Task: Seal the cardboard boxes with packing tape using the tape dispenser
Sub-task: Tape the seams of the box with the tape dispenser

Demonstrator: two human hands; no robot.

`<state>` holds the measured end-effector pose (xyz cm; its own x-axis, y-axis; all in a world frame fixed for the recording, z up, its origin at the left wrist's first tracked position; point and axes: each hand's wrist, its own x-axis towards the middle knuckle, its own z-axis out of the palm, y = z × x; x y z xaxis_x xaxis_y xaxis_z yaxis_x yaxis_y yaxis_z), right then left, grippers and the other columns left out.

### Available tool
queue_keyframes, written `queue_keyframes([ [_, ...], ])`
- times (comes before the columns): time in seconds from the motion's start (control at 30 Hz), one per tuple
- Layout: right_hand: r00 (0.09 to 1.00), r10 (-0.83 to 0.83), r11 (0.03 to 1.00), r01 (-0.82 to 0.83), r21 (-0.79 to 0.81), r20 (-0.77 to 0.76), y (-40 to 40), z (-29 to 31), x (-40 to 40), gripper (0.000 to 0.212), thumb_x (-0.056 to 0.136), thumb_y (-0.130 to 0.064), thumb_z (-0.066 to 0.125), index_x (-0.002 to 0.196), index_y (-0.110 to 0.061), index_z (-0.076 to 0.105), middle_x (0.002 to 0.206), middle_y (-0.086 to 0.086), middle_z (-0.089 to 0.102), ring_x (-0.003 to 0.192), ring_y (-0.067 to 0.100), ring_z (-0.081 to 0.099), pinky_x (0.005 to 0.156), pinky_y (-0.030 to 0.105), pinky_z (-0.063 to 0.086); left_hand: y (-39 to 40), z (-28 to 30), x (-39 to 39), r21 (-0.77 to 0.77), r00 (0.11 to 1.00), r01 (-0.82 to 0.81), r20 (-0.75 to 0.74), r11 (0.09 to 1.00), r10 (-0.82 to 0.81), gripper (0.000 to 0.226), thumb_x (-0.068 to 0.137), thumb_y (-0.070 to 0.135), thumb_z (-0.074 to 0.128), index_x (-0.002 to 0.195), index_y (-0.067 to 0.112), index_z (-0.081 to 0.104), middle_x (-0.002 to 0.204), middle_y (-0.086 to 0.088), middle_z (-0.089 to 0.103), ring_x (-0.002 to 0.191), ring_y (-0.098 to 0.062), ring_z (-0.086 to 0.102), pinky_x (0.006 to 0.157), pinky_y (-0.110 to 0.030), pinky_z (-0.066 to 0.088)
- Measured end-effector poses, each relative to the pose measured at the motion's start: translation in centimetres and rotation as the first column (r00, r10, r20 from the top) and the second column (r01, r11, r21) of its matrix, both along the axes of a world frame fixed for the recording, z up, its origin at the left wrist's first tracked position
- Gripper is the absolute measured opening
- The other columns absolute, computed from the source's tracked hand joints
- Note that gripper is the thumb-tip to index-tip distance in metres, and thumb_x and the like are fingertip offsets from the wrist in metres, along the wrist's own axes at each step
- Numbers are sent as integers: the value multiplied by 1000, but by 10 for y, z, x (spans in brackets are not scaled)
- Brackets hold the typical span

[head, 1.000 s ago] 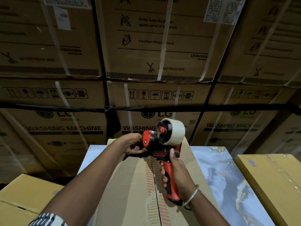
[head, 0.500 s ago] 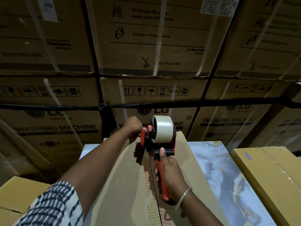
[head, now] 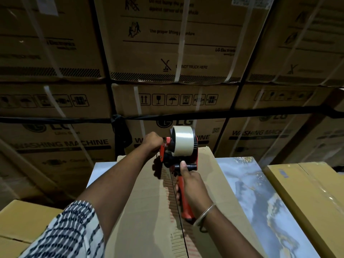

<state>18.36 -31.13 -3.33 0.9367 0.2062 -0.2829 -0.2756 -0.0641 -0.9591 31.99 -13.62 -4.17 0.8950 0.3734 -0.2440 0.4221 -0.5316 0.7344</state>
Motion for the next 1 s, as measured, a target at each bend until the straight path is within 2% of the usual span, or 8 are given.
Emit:
queue_keyframes([
  [0.2, 998, 57, 998, -57, -20, 2, -3, 7, 1, 58, 105, -52, 39, 80, -3, 57, 58, 10, 50, 41, 17, 44, 43, 22, 39, 2, -3, -2, 42, 999, 40, -26, 998, -39, 31, 89, 17, 60, 59, 13, 54, 60, -3, 52, 55, -16, 49, 48, -27, 33],
  [0.37, 996, 90, 996, -91, -21, -14, -5, 7, 1, 57, 106, -50, 36, 82, -4, 58, 56, 6, 50, 42, 16, 44, 44, 23, 38, 11, -4, -6, 152, 967, 209, -176, 966, -182, 32, 87, 37, 65, 89, 7, 72, 91, -12, 71, 88, -27, 68, 68, -29, 49],
  [0.47, 994, 101, 994, -101, -29, -30, -4, 9, 2, 58, 107, -51, 34, 83, -4, 57, 56, 8, 49, 41, 16, 44, 44, 22, 37, 10, -3, -12, 72, 978, 205, -49, 976, -202, 15, 87, 21, 66, 75, 11, 68, 77, -7, 67, 72, -21, 65, 59, -29, 47],
  [0.63, 994, 65, 998, -64, 14, -86, -2, 8, 4, 51, 106, -50, 39, 87, -4, 50, 54, 6, 44, 37, 15, 40, 40, 18, 33, 21, -3, -23, -143, 951, 298, -36, 944, -306, 34, 91, 5, 58, 58, 7, 64, 57, -11, 58, 46, -18, 53, 43, -25, 43],
  [0.73, 994, 81, 996, -83, -29, -70, 2, 1, 7, 68, 104, -56, 40, 89, 7, 59, 57, 7, 50, 41, 16, 46, 45, 23, 36, 23, -6, -25, -63, 954, 292, -59, 954, -296, 18, 86, 5, 64, 69, 2, 66, 60, -14, 56, 48, -19, 53, 41, -23, 40],
  [0.8, 995, 84, 995, -87, -40, -61, 2, 2, 6, 65, 104, -56, 39, 81, 1, 60, 56, 6, 51, 40, 17, 46, 46, 24, 37, 22, -5, -28, -1, 949, 310, -59, 951, -310, 9, 84, 5, 65, 76, 3, 68, 62, -12, 58, 50, -18, 55, 42, -23, 40],
  [0.9, 995, 83, 996, -84, -28, -53, 3, 12, 0, 54, 106, -51, 38, 76, -9, 56, 54, 4, 50, 38, 15, 45, 43, 22, 36, 21, -1, -32, 98, 944, 328, -62, 939, -324, 15, 87, 6, 62, 73, 4, 68, 59, -6, 60, 44, -10, 55, 38, -18, 38],
  [1.0, 996, 87, 995, -88, -53, -33, -1, 13, -11, 55, 106, -52, 37, 71, -13, 55, 56, 5, 48, 39, 15, 45, 44, 23, 36, 17, 6, -38, 243, 942, 336, -69, 910, -330, 31, 94, 21, 61, 63, 18, 61, 60, 5, 56, 54, -9, 56, 45, -22, 37],
])
